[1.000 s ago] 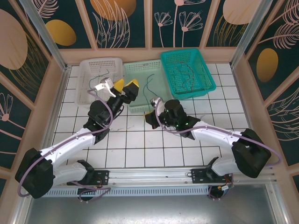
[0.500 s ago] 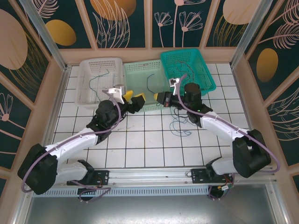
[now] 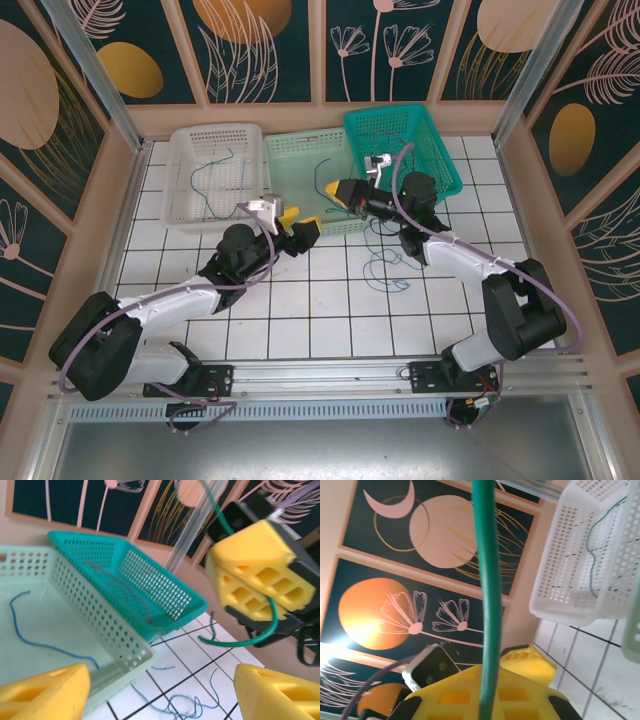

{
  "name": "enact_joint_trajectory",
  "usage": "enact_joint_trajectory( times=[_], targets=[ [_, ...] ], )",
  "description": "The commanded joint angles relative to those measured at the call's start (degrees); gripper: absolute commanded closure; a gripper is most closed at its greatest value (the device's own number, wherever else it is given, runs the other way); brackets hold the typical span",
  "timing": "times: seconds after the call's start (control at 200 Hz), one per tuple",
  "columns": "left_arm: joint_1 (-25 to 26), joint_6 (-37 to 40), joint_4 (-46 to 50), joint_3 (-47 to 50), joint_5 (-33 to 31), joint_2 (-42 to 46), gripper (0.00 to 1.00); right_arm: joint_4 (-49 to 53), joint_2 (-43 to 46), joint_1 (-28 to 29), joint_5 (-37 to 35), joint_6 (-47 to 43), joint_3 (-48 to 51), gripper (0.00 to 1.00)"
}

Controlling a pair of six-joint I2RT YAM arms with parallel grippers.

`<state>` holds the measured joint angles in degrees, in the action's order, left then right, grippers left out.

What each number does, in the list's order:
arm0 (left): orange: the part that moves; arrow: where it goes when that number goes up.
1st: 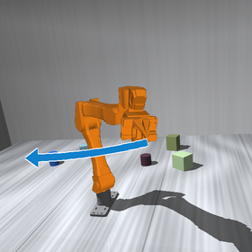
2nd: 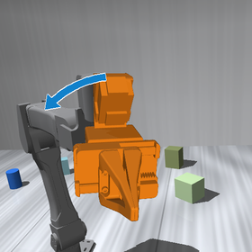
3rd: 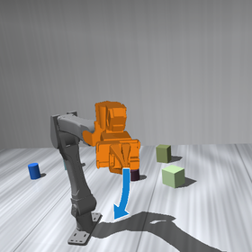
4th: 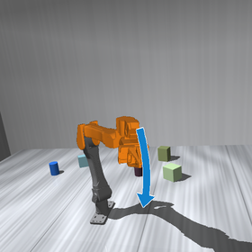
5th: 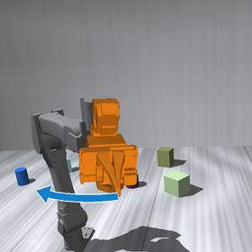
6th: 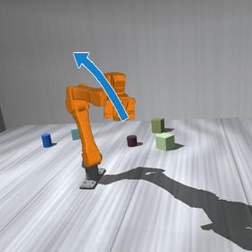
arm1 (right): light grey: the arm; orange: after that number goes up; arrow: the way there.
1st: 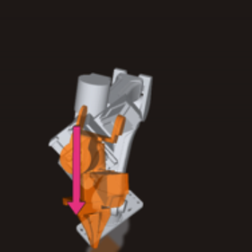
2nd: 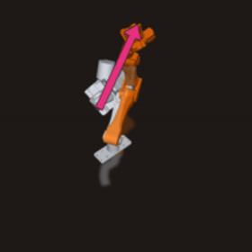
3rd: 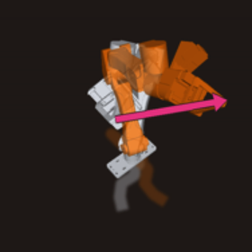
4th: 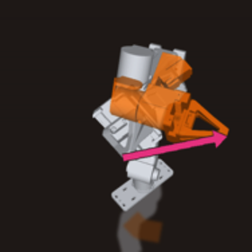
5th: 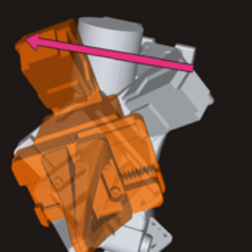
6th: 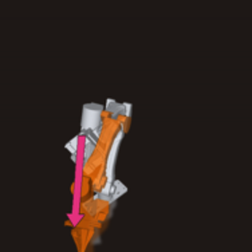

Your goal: Untangle the cables

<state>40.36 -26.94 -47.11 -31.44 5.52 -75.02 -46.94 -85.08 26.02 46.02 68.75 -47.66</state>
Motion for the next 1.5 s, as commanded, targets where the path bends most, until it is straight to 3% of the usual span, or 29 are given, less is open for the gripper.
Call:
enact_joint_trajectory(
  times=[0.0,0.35,0.841,0.906,1.061,1.356,1.451,1.496],
  targets=[
    [1.4,3.5,-7.2,-0.3,-2.1,-1.8,0.24,-12.0,-1.4,-0.2,1.8,9.7,-2.0,1.0],
    [2.8,7.1,-14.5,-1.3,-5.0,-6.0,0.25,-23.2,-4.5,0.3,1.6,21.4,-2.0,1.0],
    [3.0,9.8,-19.9,-7.3,-0.2,-13.4,0.27,-27.0,-5.6,1.7,2.4,24.6,-2.3,1.0],
    [3.1,10.0,-20.1,-7.9,0.3,-14.3,0.34,-27.2,-5.6,1.8,2.4,24.7,-2.4,1.0],
    [3.0,9.7,-19.8,-8.8,1.9,-15.3,0.61,-27.3,-5.3,1.8,2.7,24.7,-2.3,1.0],
    [3.0,11.1,-18.3,-8.5,3.0,-14.7,0.87,-26.5,-5.5,1.8,3.6,23.4,-1.8,1.0],
    [3.1,11.3,-17.9,-8.3,3.1,-14.5,1.0,-26.5,-5.5,1.7,3.6,23.4,-1.3,1.0],
    [3.1,11.4,-17.7,-8.3,3.2,-14.4,1.0,-26.5,-5.4,1.7,3.7,23.4,-1.3,1.0]
  ],
)
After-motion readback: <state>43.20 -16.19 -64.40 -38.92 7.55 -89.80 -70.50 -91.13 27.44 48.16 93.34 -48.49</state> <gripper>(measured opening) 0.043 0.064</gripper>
